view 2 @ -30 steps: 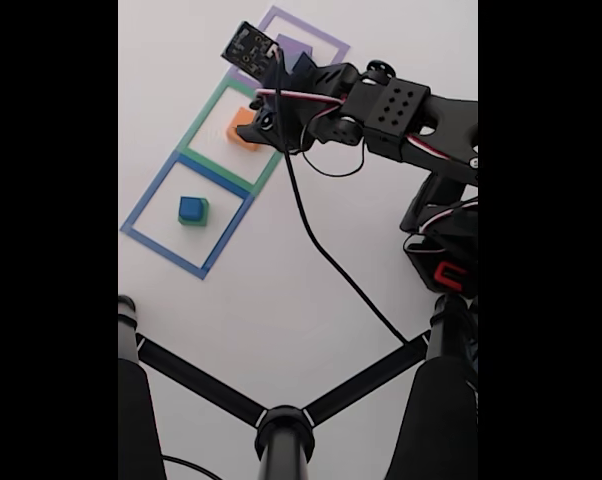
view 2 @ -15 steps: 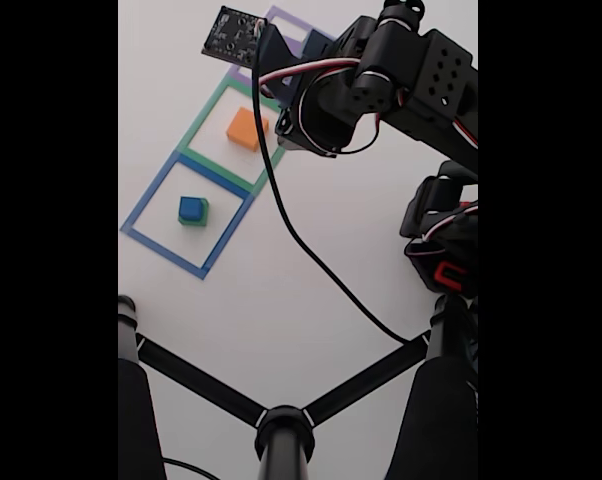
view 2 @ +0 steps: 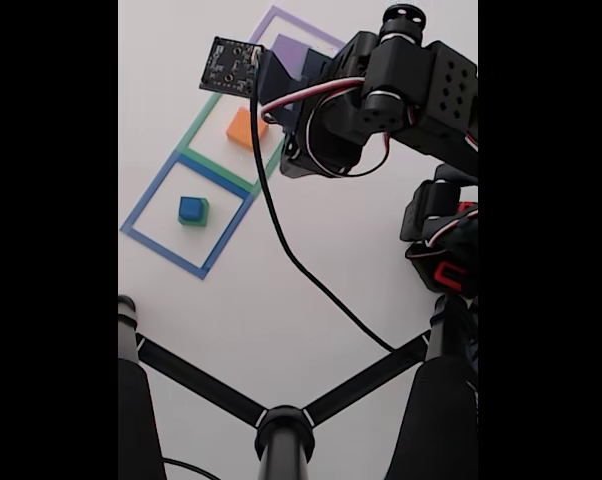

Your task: Tower of hanoi

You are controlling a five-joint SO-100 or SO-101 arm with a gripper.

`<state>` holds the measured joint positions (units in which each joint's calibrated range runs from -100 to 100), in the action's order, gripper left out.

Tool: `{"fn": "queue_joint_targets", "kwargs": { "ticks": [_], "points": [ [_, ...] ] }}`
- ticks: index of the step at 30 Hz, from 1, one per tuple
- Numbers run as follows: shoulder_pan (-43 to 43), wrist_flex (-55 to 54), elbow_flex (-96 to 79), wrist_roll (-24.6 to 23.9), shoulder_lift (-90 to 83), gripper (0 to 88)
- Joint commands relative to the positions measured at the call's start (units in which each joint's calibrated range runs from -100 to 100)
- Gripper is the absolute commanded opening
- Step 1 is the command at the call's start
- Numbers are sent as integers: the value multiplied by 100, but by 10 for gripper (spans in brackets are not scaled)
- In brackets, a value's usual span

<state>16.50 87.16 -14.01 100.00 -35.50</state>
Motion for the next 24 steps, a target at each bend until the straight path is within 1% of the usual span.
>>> {"fn": "queue_joint_targets", "kwargs": {
  "ticks": [1,8,13,21,24],
  "points": [
    [-37,-1411,-1075,0,-480,239],
    [-159,-4123,-3483,0,-1001,312],
    [-144,-5814,-4746,0,-1049,345],
    [1,-9141,-6200,0,-184,374],
    [62,-10193,-6545,0,305,377]
  ]
}}
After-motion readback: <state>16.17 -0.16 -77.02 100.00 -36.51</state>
